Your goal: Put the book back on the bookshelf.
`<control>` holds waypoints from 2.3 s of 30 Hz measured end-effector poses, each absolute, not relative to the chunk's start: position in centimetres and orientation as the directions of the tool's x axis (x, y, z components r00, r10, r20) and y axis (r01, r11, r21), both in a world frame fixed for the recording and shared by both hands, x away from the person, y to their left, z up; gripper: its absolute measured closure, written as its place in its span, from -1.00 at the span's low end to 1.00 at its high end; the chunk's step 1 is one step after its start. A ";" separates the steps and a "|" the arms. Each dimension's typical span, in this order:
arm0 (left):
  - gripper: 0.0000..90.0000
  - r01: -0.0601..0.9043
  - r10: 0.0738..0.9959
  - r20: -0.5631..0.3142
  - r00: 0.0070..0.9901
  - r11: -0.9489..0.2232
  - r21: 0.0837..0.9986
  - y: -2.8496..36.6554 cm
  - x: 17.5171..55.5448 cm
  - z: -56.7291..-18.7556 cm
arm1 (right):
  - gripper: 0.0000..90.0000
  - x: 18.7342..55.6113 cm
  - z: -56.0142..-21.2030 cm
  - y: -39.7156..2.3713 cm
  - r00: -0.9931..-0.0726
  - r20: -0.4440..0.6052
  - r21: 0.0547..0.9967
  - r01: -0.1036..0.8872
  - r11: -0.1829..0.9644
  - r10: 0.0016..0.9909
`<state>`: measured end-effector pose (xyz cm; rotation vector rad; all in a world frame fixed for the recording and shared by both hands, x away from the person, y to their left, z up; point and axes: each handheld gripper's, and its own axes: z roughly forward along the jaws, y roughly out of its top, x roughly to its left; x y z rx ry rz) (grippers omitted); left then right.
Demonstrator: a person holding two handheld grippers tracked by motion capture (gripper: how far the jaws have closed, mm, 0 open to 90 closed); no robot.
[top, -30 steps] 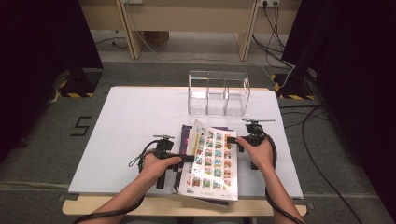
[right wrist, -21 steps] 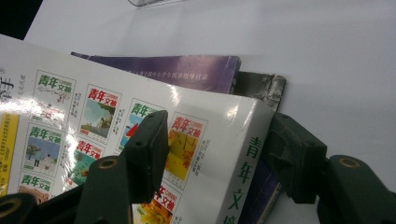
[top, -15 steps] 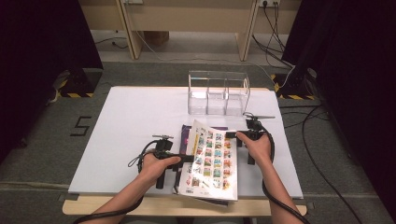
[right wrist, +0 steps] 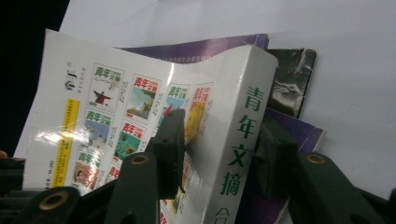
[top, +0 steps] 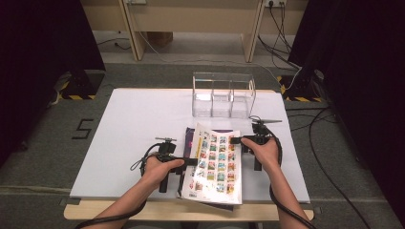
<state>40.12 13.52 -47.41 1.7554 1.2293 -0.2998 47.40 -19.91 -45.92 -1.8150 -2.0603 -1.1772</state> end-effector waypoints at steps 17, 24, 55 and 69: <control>0.31 0.790 0.679 -0.538 0.500 -0.103 0.604 14.8 39.6 -47.0 | 0.61 47.0 -43.3 -19.9 -0.273 0.647 0.463 0.883 -0.082 0.712; 0.20 0.762 0.707 -0.493 0.507 -0.100 0.640 16.7 38.7 -46.5 | 0.63 46.3 -41.2 -20.1 -0.307 0.630 0.512 0.855 -0.084 0.714; 0.10 0.684 0.823 -0.388 0.414 0.000 0.729 24.2 35.2 -47.6 | 0.64 43.9 -34.5 -21.7 -0.336 0.444 0.717 0.689 -0.104 0.831; 0.01 0.652 0.868 -0.331 0.371 0.011 0.758 25.9 34.8 -48.1 | 0.64 43.7 -32.0 -22.4 -0.295 0.340 0.794 0.600 -0.104 0.893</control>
